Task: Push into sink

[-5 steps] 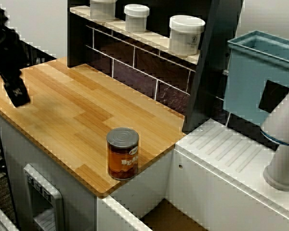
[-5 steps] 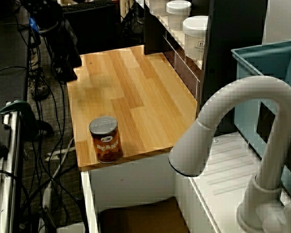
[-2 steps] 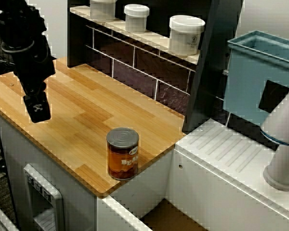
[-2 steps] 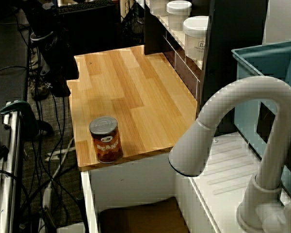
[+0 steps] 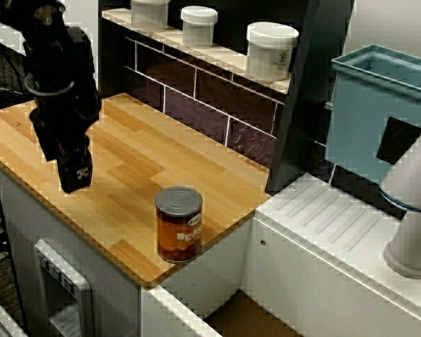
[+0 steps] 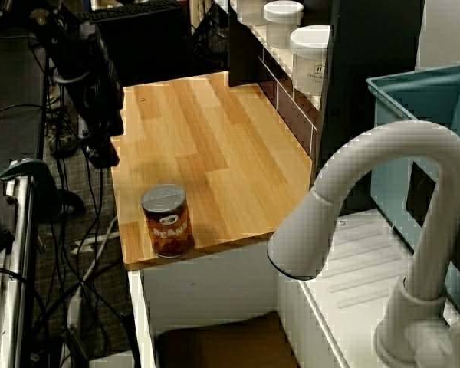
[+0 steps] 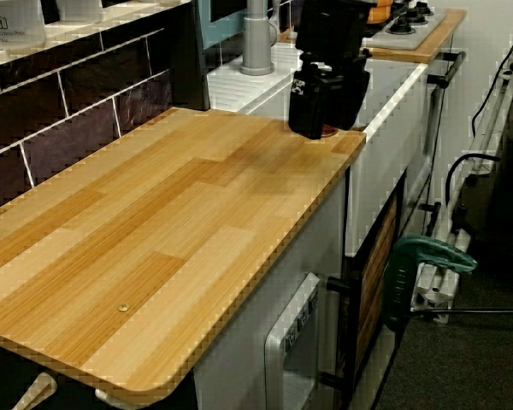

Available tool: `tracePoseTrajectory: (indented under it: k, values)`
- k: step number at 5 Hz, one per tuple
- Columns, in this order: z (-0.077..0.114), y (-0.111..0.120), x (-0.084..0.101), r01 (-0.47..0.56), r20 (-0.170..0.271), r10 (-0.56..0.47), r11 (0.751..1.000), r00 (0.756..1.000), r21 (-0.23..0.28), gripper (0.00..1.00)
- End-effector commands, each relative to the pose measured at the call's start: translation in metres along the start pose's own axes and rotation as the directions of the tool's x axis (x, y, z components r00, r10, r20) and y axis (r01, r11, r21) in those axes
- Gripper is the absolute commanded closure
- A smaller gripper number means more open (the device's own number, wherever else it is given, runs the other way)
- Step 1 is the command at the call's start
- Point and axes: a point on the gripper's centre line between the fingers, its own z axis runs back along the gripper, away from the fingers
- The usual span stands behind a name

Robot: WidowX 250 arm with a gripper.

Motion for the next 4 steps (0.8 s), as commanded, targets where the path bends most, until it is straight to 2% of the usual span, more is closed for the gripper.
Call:
tracePoseTrajectory:
  k: [1,2,4]
  values:
    - [0.009,-0.033,0.013,0.072,0.016,-0.072,0.997,0.997,0.019,0.00]
    - [0.014,-0.044,0.011,0.102,0.023,-0.102,0.995,0.995,0.000,0.00]
    - [0.016,-0.063,0.012,0.106,0.048,-0.106,0.994,0.993,0.014,0.00]
